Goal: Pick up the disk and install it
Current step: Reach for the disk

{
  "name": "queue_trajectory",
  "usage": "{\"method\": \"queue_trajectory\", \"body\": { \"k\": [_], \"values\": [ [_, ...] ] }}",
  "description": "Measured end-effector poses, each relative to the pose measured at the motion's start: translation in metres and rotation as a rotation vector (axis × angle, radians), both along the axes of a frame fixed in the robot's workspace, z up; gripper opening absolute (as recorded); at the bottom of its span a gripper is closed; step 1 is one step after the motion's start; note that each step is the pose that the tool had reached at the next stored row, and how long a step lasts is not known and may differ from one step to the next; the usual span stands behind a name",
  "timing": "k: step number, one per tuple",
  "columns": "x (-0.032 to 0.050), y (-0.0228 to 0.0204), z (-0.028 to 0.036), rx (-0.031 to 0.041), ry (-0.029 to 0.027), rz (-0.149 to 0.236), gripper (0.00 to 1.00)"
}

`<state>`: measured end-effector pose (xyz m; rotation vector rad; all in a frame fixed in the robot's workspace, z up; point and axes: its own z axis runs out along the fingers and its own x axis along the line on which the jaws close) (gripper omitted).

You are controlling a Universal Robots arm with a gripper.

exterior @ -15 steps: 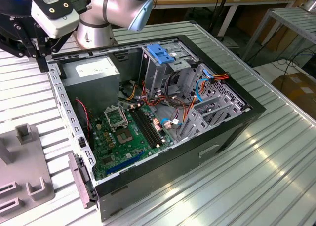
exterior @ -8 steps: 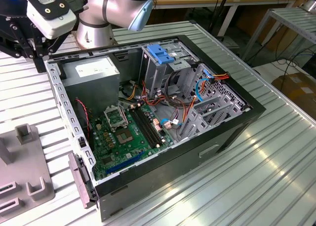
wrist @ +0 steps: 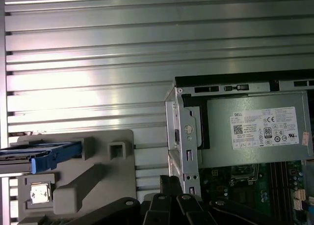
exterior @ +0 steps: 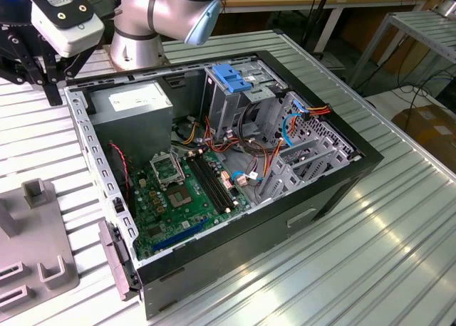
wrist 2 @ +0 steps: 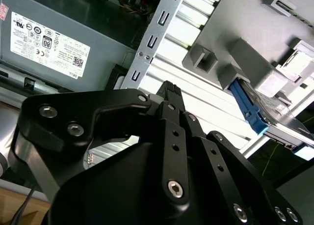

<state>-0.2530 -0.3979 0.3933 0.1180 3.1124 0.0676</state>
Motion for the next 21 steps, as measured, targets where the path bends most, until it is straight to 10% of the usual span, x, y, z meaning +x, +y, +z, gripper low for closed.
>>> {"method": "queue_trajectory", "body": {
  "k": [21],
  "values": [
    [-0.0160,0.0000,0.0000,0.0000,0.0000,0.000,0.10]
  ]
}}
